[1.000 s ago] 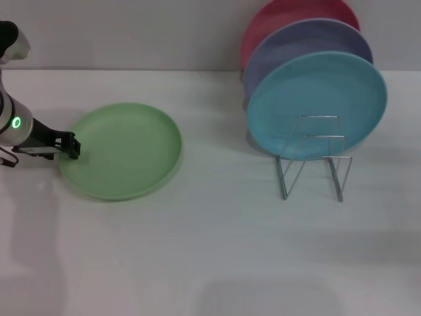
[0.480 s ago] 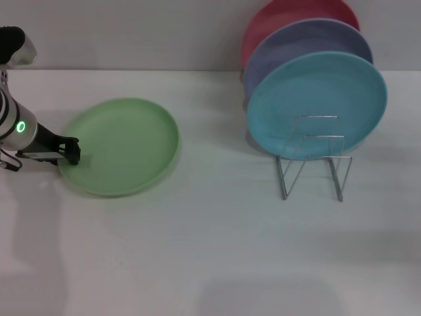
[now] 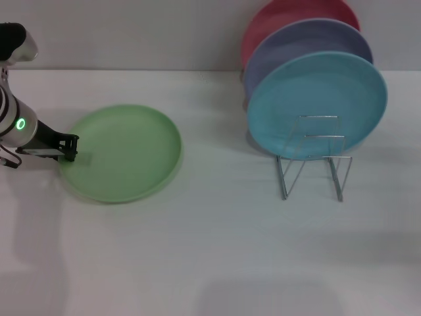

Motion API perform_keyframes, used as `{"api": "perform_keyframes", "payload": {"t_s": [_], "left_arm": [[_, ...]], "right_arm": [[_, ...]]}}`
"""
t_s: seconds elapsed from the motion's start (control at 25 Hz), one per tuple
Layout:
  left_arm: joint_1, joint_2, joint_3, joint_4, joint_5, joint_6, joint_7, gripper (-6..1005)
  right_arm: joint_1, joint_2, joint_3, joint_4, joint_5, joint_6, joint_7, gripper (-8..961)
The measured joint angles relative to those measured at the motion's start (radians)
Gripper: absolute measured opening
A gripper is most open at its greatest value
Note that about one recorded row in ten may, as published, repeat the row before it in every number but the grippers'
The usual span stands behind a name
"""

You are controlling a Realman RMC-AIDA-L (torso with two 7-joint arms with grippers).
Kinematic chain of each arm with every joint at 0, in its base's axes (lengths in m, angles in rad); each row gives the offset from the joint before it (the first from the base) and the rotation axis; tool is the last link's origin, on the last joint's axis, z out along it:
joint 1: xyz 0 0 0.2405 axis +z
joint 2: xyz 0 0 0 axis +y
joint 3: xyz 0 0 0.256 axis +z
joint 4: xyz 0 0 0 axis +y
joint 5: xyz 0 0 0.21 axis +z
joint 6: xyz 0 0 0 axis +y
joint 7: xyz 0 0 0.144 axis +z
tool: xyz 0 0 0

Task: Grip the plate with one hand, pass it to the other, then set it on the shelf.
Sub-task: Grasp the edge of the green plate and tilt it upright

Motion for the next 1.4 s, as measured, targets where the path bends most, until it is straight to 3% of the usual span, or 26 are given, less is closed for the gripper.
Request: {"api": "perform_keyframes", "payload": {"t_s": [0.56, 0.96, 1.4], "left_arm": [[-0.001, 0.000, -0.001, 0.012, -0.002, -0.013, 0.028, 134], [0.023, -0.008, -0.012, 0.101, -0.016, -0.066, 0.061, 119], [0.047, 0.013, -0.032, 0.152, -0.190, -0.105, 0.177, 64]], "right_arm": [[0.000, 0.000, 0.000, 0.001, 0.000, -0.002, 0.000, 682], [0.001, 0.000, 0.000, 0.001, 0.000, -0.002, 0.000, 683], [0.005, 0.000, 0.000, 0.003, 0.004, -0.003, 0.000, 684]]}}
